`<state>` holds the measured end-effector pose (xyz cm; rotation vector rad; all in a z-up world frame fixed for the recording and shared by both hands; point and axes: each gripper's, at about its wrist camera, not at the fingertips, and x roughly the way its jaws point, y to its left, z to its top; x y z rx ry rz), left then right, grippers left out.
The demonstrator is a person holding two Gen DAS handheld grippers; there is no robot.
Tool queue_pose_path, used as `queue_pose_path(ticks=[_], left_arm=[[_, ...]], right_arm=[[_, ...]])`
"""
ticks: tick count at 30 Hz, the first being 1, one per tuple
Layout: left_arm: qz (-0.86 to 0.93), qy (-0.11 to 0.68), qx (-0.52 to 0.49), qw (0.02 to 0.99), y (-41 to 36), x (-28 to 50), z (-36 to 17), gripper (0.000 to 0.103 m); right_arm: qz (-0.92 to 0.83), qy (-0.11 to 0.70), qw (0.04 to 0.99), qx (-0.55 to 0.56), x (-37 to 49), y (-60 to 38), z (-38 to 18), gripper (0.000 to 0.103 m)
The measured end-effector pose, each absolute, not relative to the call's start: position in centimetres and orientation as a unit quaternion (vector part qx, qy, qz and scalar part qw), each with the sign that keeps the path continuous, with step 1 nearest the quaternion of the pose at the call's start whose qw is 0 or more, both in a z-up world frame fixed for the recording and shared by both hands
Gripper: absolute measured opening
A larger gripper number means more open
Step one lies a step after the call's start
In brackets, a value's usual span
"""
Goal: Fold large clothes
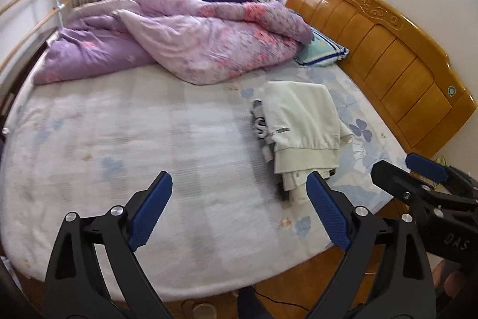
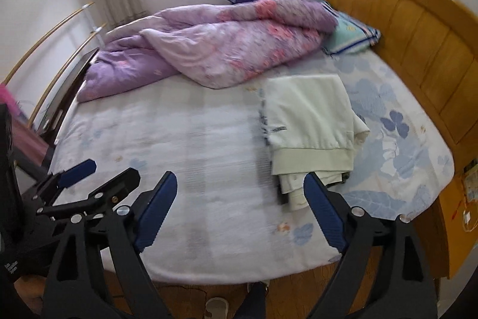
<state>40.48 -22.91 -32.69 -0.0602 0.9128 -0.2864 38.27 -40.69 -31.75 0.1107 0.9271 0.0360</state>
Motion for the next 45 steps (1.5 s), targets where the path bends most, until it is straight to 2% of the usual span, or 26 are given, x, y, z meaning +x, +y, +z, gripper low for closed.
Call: queue_pose_path(ticks=[7,18,45], left_arm=[[-0.129,0.397,-0.033,0.908,-18.1,33.6,-25.3,0.092],[-0.103,0.357,-0.019,0.928,-16.5,26.9,-16.5,0.092],[0.031,0.369,-0.012,0.929,-23.8,11.5,-12.8,0.093]], right_arm=[[0.033,0.415,0.909,0.028,32.3,-35.8,-25.3,0.087],[0.048,0.385,0.922,0.015,27.0,-34.4,-18.4,0.093],[0.139,0.368,0.919,0.002,15.5,-40.3,-15.6,0.095]])
